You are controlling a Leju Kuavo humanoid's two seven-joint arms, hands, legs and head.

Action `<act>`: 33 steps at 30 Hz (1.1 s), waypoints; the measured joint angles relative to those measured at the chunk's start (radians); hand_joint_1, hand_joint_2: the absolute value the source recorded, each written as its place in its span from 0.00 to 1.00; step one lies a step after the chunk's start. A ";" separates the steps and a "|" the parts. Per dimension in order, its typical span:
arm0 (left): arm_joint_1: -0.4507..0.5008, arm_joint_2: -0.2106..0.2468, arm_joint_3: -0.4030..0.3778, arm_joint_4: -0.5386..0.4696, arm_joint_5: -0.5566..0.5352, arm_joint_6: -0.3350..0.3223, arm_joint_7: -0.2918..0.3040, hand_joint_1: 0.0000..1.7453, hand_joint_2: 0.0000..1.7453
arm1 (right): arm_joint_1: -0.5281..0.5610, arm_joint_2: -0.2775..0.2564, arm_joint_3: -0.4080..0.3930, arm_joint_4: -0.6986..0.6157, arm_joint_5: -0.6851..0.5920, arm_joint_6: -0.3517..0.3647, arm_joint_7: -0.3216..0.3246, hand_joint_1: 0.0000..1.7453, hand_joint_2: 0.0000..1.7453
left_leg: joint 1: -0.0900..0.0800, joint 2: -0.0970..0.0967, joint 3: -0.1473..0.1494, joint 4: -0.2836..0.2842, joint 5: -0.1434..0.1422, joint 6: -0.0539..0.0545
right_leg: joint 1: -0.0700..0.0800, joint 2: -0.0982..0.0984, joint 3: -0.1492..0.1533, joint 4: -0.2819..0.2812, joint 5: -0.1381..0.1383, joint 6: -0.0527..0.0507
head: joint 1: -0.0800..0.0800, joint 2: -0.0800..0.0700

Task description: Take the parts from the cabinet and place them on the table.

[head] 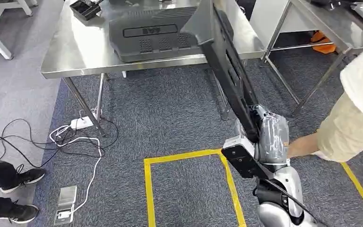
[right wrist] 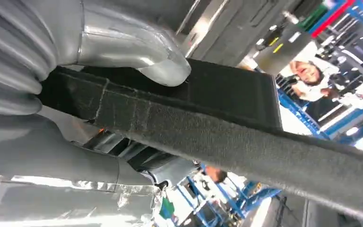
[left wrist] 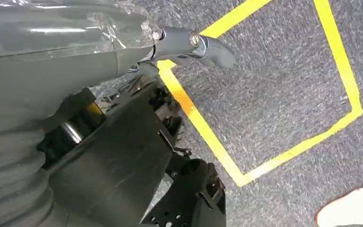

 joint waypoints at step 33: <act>0.001 0.007 0.000 -0.003 0.005 0.002 0.018 0.00 1.00 | -0.012 -0.010 0.008 0.020 -0.023 -0.003 0.006 1.00 1.00 | -0.023 0.005 -0.017 0.001 0.009 0.020 | 0.028 0.012 -0.097 0.206 -0.114 -0.014 | -0.012 0.000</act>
